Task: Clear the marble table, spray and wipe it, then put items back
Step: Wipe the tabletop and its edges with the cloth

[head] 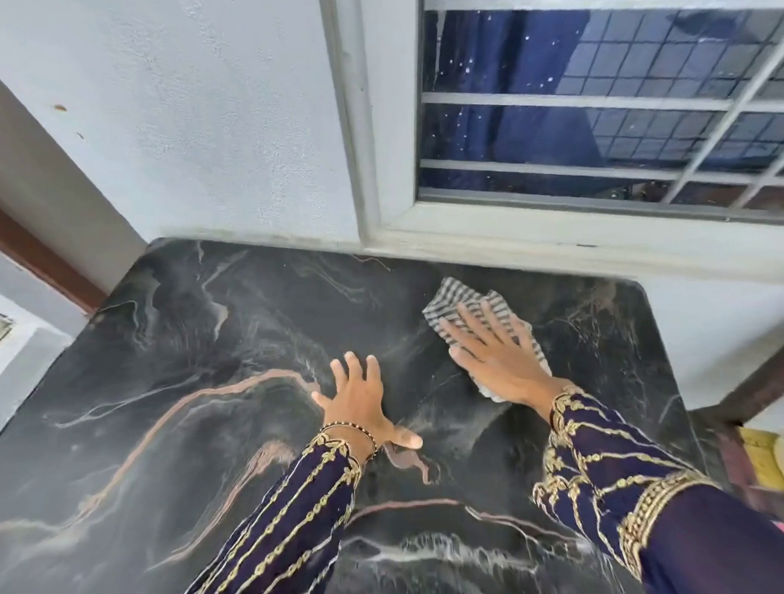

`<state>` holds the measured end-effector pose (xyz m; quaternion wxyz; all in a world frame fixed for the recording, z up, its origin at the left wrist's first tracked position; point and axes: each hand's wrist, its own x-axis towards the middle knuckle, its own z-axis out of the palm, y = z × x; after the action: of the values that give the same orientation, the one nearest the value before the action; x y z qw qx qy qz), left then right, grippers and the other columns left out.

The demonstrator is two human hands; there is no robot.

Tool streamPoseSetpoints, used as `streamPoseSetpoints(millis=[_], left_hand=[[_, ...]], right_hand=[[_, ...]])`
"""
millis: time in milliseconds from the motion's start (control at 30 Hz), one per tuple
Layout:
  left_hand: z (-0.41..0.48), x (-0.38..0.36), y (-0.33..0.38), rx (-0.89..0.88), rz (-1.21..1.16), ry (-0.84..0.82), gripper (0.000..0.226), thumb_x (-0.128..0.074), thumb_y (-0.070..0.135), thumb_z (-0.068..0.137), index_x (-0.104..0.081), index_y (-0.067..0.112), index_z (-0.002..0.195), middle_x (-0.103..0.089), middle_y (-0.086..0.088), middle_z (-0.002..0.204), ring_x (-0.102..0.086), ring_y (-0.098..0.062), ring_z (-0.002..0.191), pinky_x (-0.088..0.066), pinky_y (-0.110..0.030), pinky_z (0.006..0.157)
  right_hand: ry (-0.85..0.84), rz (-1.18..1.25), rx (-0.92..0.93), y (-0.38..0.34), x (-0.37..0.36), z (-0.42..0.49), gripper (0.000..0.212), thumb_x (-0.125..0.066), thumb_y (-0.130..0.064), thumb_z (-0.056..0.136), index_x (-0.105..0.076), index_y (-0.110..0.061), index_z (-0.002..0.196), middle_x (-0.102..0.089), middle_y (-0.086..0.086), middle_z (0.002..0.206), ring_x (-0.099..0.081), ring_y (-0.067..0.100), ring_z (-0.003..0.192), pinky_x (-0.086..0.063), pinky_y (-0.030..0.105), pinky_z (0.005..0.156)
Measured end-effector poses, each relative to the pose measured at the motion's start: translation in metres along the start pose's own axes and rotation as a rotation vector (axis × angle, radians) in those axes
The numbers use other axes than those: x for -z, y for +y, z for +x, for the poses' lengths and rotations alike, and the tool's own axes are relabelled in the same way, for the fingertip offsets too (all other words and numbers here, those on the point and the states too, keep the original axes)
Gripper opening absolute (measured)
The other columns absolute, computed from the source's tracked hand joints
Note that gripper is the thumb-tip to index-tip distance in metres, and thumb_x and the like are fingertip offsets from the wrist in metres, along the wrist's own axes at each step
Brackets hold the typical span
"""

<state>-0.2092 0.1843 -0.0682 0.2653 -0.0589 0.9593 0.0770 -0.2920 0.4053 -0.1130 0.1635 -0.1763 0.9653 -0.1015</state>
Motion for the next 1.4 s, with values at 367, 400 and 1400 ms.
streamPoseSetpoints(millis=[367,400,1400], left_hand=[[-0.152,-0.111,-0.028,-0.24,-0.097,0.321,0.095,0.012,0.069,0.082,-0.024,0.012,0.15,-0.016,-0.005,0.16,-0.011,-0.023,0.148,-0.005,-0.042,0.117],[-0.162,-0.116,-0.032,-0.239,-0.098,0.332,0.093,0.009,0.068,0.084,-0.028,0.012,0.149,-0.02,-0.005,0.159,-0.015,-0.024,0.147,-0.006,-0.042,0.115],[-0.184,-0.12,0.018,-0.251,-0.104,0.201,0.085,0.001,0.065,0.083,-0.005,0.017,0.152,-0.005,-0.002,0.162,0.002,-0.017,0.15,0.003,-0.041,0.12]], right_hand=[[0.096,-0.209,0.223,-0.082,-0.081,-0.176,0.052,-0.013,-0.056,0.106,-0.02,-0.047,0.157,-0.023,-0.008,0.167,-0.015,0.024,0.155,-0.011,0.053,0.116],[0.108,-0.214,0.239,-0.088,-0.089,-0.19,0.052,-0.015,-0.056,0.106,-0.02,-0.046,0.157,-0.023,-0.008,0.167,-0.017,0.025,0.155,-0.012,0.053,0.115],[-0.244,-0.091,0.401,-0.023,-0.071,-0.272,0.047,-0.018,-0.054,0.108,-0.002,-0.062,0.152,0.022,-0.034,0.159,0.031,0.004,0.149,0.031,0.039,0.115]])
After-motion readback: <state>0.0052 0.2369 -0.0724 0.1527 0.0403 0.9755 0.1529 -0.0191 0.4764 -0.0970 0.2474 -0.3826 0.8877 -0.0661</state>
